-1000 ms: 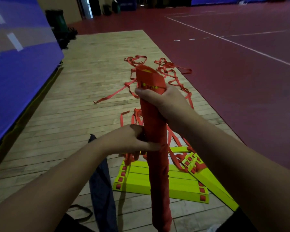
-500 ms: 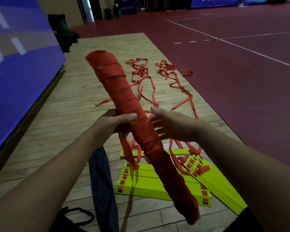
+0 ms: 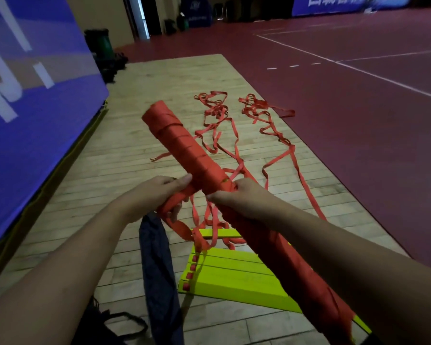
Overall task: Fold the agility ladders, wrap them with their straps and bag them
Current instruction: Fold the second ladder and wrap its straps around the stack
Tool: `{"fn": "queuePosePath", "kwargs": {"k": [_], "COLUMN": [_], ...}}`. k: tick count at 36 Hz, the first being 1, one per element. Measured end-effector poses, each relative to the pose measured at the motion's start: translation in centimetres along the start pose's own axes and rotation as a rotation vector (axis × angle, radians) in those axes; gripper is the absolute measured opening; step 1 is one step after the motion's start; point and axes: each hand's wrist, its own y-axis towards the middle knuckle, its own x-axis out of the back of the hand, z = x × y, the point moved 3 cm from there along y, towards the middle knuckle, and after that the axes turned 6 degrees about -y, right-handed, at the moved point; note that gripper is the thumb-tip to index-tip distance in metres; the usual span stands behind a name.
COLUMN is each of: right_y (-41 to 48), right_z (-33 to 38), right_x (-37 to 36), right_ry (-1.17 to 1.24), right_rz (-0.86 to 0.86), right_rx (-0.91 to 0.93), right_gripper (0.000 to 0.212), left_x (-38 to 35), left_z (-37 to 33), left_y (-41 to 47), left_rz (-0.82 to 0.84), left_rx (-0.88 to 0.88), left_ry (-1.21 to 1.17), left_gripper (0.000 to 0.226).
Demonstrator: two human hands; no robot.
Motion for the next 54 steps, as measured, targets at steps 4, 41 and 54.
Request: {"fn": "queuePosePath", "kwargs": {"k": [4,41,54], "right_y": [-0.2,-0.6,-1.4], "right_z": [-0.5,1.1,2.0], "right_x": [-1.4,-0.8,-0.8], "right_ry": [-0.384,-0.088,0.132], "right_rz": [0.063,-0.028,0.045], "right_rx": [0.018,-0.003,0.027], "right_gripper": [0.033,0.035,0.054], "left_x": [-2.4,-2.1,-3.2], "left_z": [0.0,-0.8,0.6], "left_y": [0.5,0.4,1.7], "left_rz": [-0.085,-0.026,-0.229], "left_rx": [0.035,-0.08,0.115], "left_ry": [-0.199,-0.147,-0.714], "left_gripper": [0.067,0.055,0.038]}}
